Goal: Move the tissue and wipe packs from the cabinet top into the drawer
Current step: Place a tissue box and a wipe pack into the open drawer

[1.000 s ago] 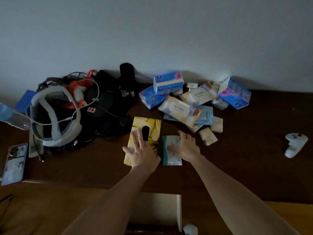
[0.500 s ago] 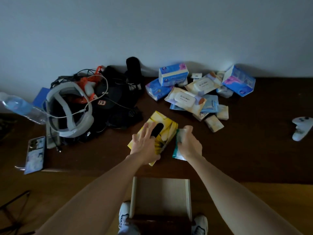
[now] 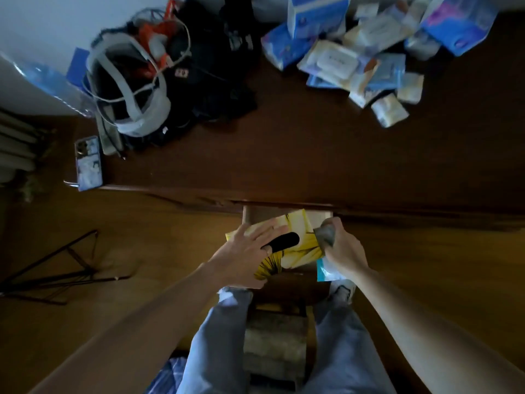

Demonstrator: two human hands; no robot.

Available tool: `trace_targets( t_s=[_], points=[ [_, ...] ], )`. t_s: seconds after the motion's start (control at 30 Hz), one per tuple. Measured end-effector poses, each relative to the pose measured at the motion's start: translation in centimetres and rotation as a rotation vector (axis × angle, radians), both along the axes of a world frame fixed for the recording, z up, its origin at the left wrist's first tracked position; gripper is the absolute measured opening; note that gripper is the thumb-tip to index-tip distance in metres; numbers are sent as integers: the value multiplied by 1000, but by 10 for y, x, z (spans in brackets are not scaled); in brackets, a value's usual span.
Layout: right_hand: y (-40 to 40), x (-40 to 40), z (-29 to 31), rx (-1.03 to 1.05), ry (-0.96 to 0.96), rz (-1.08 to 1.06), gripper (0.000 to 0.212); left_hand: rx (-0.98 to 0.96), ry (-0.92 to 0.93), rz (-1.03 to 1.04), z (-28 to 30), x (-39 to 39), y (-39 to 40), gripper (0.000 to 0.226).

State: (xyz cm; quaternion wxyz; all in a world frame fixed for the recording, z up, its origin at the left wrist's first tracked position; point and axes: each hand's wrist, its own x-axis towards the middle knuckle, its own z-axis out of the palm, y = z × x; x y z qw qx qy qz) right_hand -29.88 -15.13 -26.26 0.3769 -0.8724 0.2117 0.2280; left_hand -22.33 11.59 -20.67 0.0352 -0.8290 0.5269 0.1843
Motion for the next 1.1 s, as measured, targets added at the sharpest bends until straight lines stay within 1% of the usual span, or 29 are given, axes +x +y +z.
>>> trace_targets(
  t_s=[0.07, 0.13, 0.27, 0.37, 0.43, 0.53, 0.67, 0.8, 0.87, 0.93, 1.0, 1.03, 1.1],
  points=[
    [3, -21, -34, -10, 72, 5, 37, 63, 44, -72, -34, -18, 5, 77],
    [6, -35, -74, -25, 103, -11, 37, 122, 76, -92, -76, -31, 10, 78],
    [16, -45, -168, 11, 113, -1, 35, 224, 103, -65, -177, -33, 10, 78],
    [19, -43, -240, 15, 92, -15, 33, 317, 70, -42, -257, -26, 11, 83],
    [22, -35, -284, -2, 66, -5, 32, 325, 101, 8, -310, -19, 11, 80],
    [26, -24, -345, -16, 7, 19, 41, 331, 122, 21, -381, -12, 10, 81],
    [25, -16, -419, -22, -19, 42, 35, 322, 61, -4, -463, -10, 12, 86],
    [29, -9, -470, -43, -76, 66, 31, 293, 45, -1, -517, -6, 16, 83],
    [34, -7, -485, -44, -77, 46, 29, 252, 31, 2, -533, -6, 18, 81],
    [36, -5, -495, -60, -129, 65, 30, 226, 40, 50, -539, -2, 21, 83],
    [35, -5, -488, -80, -186, 74, 32, 255, 28, 110, -533, -3, 26, 84],
    [39, -14, -482, -117, -167, 73, 33, 290, 64, 151, -531, -14, 33, 79],
    [51, -39, -460, -128, -85, 105, 31, 402, 211, 218, -517, -44, 51, 60]
  ],
)
